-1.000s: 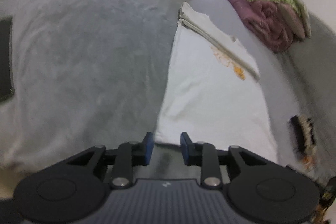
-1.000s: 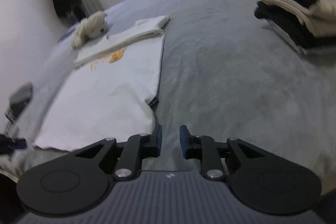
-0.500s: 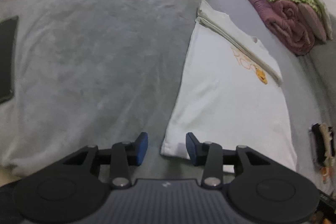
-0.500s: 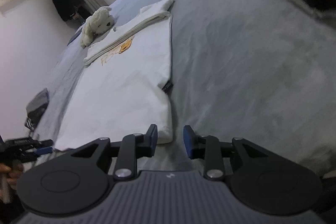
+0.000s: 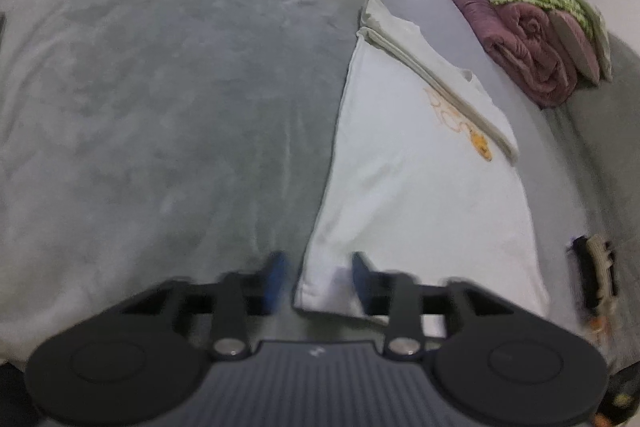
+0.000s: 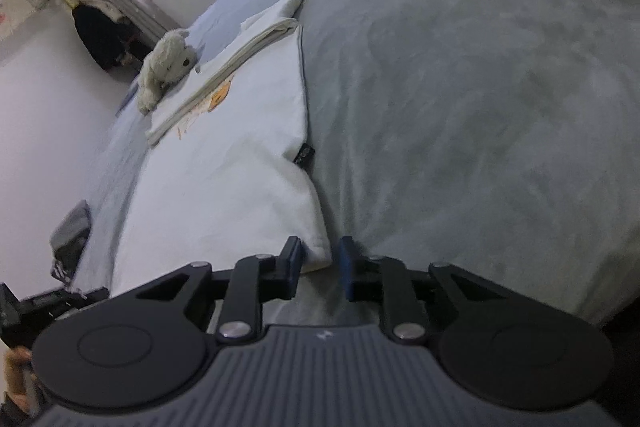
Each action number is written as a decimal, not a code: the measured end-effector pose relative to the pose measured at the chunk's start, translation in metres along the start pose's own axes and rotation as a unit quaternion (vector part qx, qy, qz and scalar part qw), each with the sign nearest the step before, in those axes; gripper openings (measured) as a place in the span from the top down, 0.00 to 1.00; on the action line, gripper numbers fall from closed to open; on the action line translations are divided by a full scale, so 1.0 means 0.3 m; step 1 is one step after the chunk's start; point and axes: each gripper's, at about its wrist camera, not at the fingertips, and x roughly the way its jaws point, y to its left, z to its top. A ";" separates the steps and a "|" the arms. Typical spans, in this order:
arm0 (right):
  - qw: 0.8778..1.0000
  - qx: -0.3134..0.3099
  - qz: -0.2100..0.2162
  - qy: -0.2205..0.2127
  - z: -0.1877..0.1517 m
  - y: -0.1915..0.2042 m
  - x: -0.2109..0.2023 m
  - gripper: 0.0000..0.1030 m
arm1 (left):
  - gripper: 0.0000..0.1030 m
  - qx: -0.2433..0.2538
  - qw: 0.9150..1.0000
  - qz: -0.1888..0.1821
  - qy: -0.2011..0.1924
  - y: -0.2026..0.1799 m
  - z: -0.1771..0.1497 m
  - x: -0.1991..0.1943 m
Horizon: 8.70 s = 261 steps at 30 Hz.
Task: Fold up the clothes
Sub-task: 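Grasp the white shirt hem with both grippers at its two corners, then lift the hem with both grippers and fold it up over the folded body, then open both grippers and release the folded hem onto the shirt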
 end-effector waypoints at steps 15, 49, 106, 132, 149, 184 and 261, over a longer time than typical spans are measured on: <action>0.999 -0.022 0.033 -0.027 -0.004 0.048 -0.147 0.93 | 0.95 0.055 0.998 0.025 -0.008 -0.053 0.003 -0.069; 1.000 0.002 -0.003 0.012 0.170 0.038 -0.063 0.89 | 0.85 0.036 0.998 0.052 0.028 -0.113 0.058 -0.043; 0.996 0.028 -0.006 0.081 0.068 0.011 -0.028 0.92 | 0.96 0.071 0.997 0.014 0.027 -0.080 -0.009 -0.037; 0.999 0.020 0.006 0.030 0.555 0.109 0.273 0.92 | 1.00 -0.069 0.997 0.025 0.006 -0.134 0.449 0.186; 0.961 -0.273 -0.028 0.027 0.611 0.216 0.329 0.83 | 0.63 0.036 0.999 -0.025 -0.028 -0.124 0.453 0.167; 0.954 -0.294 -0.045 -0.022 0.609 0.281 0.357 0.94 | 0.94 0.141 0.985 0.009 -0.103 -0.230 0.401 0.161; 0.949 -0.273 -0.139 0.072 0.424 0.270 0.376 0.86 | 0.85 0.191 0.963 0.179 -0.059 -0.247 0.177 0.224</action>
